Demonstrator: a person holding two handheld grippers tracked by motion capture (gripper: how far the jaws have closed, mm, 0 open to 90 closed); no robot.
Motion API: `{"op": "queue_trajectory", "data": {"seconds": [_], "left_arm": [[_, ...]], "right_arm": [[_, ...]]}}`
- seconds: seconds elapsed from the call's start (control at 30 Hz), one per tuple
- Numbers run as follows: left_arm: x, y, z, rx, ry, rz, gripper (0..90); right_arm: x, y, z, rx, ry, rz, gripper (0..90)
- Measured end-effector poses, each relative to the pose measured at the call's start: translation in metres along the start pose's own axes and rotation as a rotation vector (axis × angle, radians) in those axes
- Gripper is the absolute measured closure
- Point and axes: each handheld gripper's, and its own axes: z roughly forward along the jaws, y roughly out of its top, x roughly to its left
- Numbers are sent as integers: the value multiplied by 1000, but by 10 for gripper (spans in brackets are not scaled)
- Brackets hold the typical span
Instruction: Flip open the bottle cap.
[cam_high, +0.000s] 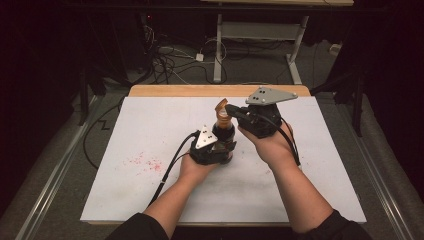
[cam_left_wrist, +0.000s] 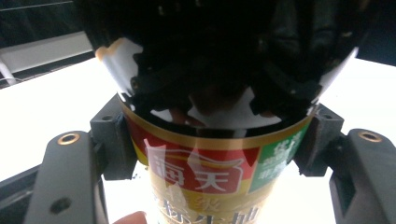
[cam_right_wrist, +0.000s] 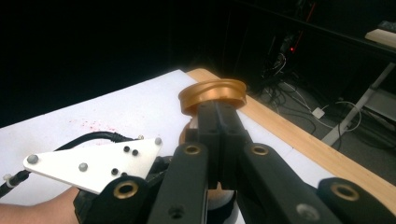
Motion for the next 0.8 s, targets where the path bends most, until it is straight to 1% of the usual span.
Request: {"op": "queue_trajectory", "data": {"seconds": [0.1, 0.27, 0.37, 0.4, 0.43, 0.47, 0.5, 0.57, 0.63, 0.8], "left_arm": [[0, 0, 0, -5, -1, -7, 288], [0, 0, 0, -5, -4, -3, 288], [1, 0, 0, -6, -3, -8, 288], [2, 1, 0, -8, -5, -20, 288], [3, 1, -1, -8, -11, -23, 288], [2, 0, -1, -4, -15, -9, 288], [1, -1, -1, -6, -13, -3, 288], [1, -1, -1, -8, -13, -11, 288], [1, -1, 0, -9, -13, -8, 288], [2, -1, 0, -8, -12, -12, 288]], "right_arm": [[1, 2, 3, -2, 6, -4, 900], [2, 6, 12, -6, 16, -6, 900], [2, 9, 25, 8, 29, -4, 900], [2, 10, 29, 5, 31, -2, 900], [3, 12, 32, -2, 30, 2, 900], [3, 13, 33, -8, 35, 9, 900], [4, 14, 34, -11, 40, 5, 900], [5, 15, 34, -16, 37, 1, 900], [4, 15, 31, -17, 36, 2, 900], [-2, 13, 15, -42, 18, 9, 900]]}}
